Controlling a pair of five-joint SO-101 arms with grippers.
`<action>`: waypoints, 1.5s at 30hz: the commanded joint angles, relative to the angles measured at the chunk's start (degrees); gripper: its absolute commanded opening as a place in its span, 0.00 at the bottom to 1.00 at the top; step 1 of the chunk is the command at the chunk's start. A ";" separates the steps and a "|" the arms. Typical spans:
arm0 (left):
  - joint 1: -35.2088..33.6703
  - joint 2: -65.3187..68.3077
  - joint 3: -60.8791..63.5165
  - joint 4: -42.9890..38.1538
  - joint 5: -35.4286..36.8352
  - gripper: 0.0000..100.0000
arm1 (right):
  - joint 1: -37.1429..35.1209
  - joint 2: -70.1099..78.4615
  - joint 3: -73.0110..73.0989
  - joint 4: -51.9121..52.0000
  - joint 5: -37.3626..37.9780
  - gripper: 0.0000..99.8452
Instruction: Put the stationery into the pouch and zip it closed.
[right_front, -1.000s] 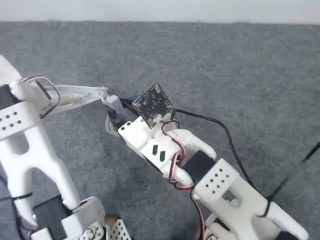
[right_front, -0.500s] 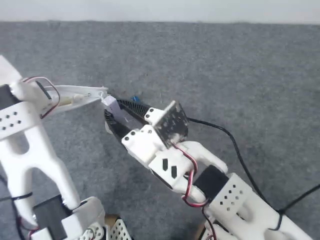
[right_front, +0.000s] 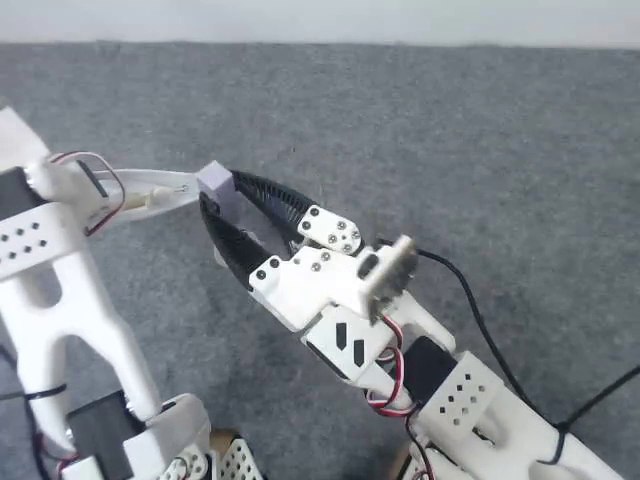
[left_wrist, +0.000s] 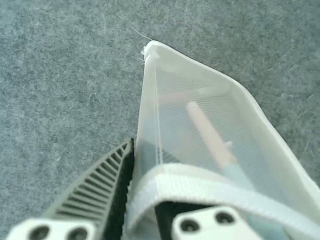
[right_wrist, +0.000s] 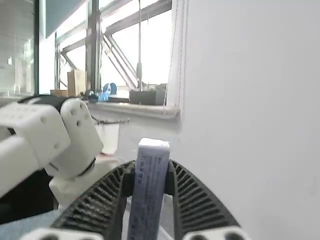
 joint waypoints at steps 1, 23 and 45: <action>1.41 -0.26 -1.01 -1.05 0.26 0.01 | -0.40 0.04 -0.79 -7.08 -0.44 0.01; 1.49 -0.35 0.13 -1.85 0.26 0.01 | -0.40 47.43 -17.41 -42.15 -0.18 0.01; 1.05 -0.26 0.13 -1.58 0.35 0.01 | 0.48 58.95 -14.68 -42.15 1.85 0.01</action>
